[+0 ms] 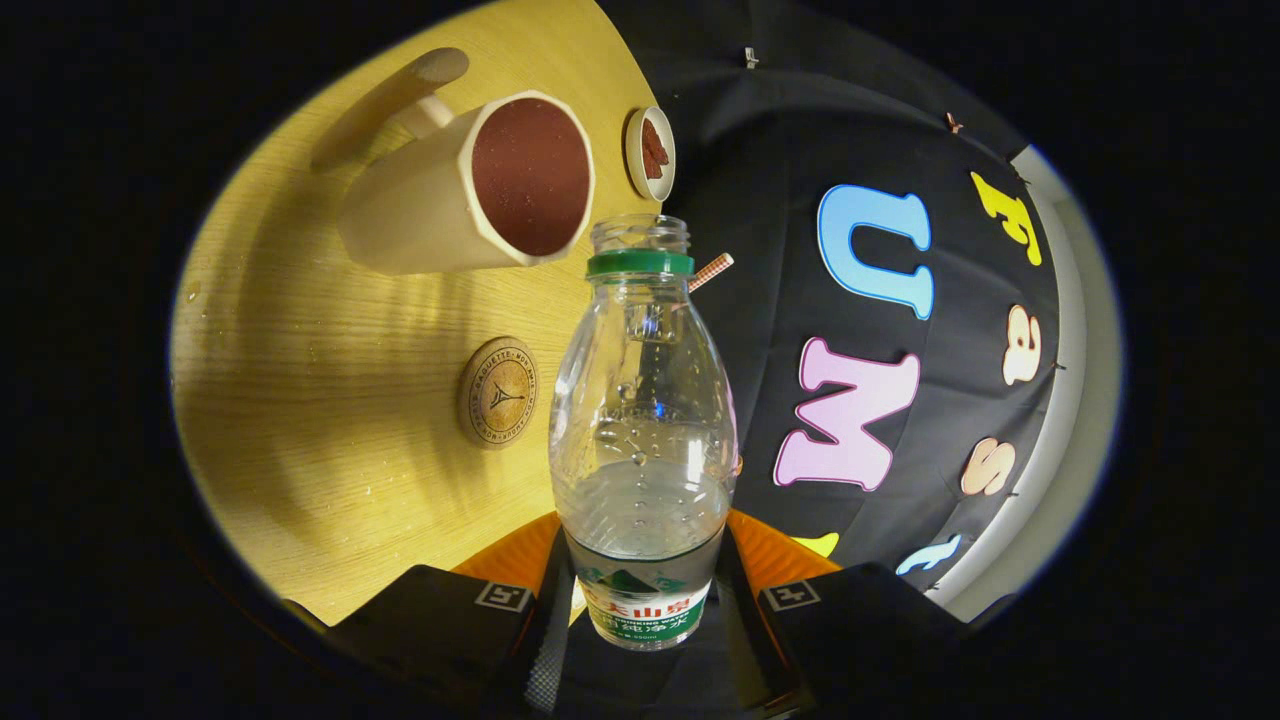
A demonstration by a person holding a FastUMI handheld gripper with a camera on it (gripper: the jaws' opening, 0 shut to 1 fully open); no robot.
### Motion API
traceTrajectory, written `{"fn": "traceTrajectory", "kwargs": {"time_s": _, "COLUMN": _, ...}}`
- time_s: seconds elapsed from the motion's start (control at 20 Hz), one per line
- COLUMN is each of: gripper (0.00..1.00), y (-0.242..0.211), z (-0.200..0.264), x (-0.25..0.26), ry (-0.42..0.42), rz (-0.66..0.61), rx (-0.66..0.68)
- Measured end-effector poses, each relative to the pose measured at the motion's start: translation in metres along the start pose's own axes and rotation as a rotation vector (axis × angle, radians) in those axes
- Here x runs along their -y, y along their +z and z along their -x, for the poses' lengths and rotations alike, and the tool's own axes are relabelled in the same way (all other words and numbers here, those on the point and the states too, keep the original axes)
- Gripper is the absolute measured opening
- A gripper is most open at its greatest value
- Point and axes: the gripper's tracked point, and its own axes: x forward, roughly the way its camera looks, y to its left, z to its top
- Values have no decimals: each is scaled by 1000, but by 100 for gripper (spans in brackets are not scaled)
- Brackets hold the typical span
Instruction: Take the bottle from table, then pour the juice into the cup, finally place the bottle on the coaster
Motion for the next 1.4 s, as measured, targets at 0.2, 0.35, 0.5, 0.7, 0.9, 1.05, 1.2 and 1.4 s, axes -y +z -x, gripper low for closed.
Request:
{"fn": "traceTrajectory", "kwargs": {"time_s": 0.2, "gripper": 68, "y": 4, "z": 0, "x": 6, "ry": -20, "rz": 40, "rx": 18}}
{"fn": "traceTrajectory", "kwargs": {"time_s": 0.35, "gripper": 68, "y": 4, "z": -2, "x": 8, "ry": -24, "rz": 55, "rx": 21}}
{"fn": "traceTrajectory", "kwargs": {"time_s": 0.5, "gripper": 68, "y": 5, "z": -4, "x": 13, "ry": -35, "rz": 75, "rx": 24}}
{"fn": "traceTrajectory", "kwargs": {"time_s": 0.7, "gripper": 68, "y": 5, "z": -5, "x": 16, "ry": -43, "rz": 96, "rx": 33}}
{"fn": "traceTrajectory", "kwargs": {"time_s": 0.9, "gripper": 68, "y": 6, "z": -8, "x": 22, "ry": -56, "rz": 129, "rx": 47}}
{"fn": "traceTrajectory", "kwargs": {"time_s": 1.05, "gripper": 68, "y": 7, "z": -9, "x": 24, "ry": -60, "rz": 151, "rx": 55}}
{"fn": "traceTrajectory", "kwargs": {"time_s": 1.2, "gripper": 68, "y": 8, "z": -9, "x": 28, "ry": -66, "rz": 171, "rx": 64}}
{"fn": "traceTrajectory", "kwargs": {"time_s": 1.4, "gripper": 68, "y": 10, "z": -9, "x": 32, "ry": -81, "rz": 199, "rx": 72}}
